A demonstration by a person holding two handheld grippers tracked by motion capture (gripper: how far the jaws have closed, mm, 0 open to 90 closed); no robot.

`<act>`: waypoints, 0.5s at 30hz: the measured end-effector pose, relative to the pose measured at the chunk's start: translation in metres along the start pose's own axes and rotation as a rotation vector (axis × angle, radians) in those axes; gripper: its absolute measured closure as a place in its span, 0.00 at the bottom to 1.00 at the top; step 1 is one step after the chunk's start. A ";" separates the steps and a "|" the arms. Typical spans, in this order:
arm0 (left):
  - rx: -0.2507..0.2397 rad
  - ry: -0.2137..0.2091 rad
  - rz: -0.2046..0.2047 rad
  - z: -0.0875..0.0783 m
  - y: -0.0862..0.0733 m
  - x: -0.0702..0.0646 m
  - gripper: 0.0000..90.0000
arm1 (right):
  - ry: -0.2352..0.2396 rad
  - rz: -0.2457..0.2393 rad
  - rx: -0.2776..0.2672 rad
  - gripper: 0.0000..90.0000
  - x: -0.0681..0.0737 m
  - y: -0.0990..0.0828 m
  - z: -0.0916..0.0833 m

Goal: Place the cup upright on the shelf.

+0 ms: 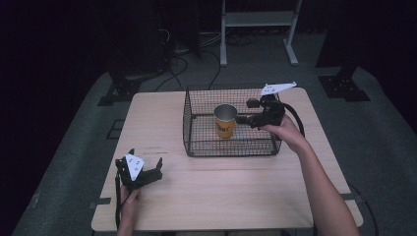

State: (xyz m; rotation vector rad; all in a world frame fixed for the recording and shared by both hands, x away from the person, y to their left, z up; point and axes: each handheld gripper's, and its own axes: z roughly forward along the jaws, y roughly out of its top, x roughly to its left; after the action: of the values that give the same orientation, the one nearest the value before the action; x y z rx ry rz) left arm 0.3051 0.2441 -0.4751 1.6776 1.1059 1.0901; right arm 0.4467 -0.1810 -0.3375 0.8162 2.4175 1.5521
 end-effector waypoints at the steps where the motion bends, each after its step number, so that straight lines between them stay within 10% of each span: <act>1: 0.000 0.000 0.000 0.000 0.000 0.000 0.00 | -0.004 -0.015 0.002 0.07 0.003 0.001 -0.001; 15: 0.001 0.000 0.002 0.000 0.000 0.000 0.00 | 0.033 -0.048 -0.006 0.07 0.022 -0.007 -0.018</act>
State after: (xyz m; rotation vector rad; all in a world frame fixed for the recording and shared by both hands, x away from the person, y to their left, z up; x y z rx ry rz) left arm 0.3051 0.2441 -0.4751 1.6798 1.1045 1.0909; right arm 0.4187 -0.1860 -0.3328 0.7321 2.4355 1.5669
